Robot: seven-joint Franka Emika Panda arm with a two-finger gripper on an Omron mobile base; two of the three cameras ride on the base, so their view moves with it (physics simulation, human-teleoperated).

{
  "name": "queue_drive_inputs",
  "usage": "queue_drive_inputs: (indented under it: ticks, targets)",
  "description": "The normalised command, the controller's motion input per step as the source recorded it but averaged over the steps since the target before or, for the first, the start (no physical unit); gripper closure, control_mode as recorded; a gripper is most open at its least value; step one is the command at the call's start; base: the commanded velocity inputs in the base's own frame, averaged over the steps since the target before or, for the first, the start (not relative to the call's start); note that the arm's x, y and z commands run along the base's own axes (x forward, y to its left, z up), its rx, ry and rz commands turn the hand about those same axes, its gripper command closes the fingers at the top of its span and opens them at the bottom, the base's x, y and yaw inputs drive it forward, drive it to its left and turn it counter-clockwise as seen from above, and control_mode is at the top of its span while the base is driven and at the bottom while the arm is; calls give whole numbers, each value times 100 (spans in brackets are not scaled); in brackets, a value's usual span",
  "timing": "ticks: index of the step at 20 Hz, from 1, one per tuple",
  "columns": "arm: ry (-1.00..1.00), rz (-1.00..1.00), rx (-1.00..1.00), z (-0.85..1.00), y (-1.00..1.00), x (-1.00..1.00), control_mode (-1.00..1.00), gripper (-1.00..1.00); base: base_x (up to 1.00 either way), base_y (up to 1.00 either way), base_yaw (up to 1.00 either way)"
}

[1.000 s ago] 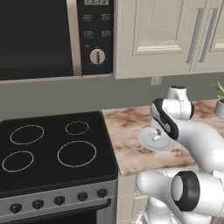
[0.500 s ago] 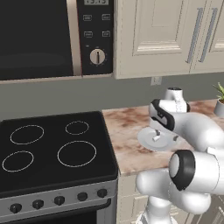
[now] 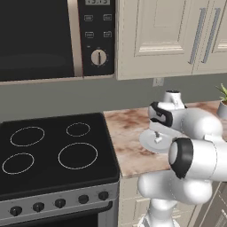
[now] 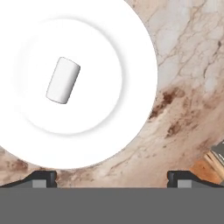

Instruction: Pick up the marshmallow and place it in the cup of hot chocolate on the dining counter.

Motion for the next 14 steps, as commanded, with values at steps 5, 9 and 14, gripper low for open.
queue_drive_inputs:
  ticks: [5, 9, 14]
  targets:
    - [0, 0, 0, -15, 0, 20, -100, -100, 0, 0, 0]
    - [0, -1, 0, -19, -1, 17, -100, -100, 0, 0, 0]
    - [0, -3, 0, -24, 0, 19, -100, -100, 0, 0, 0]
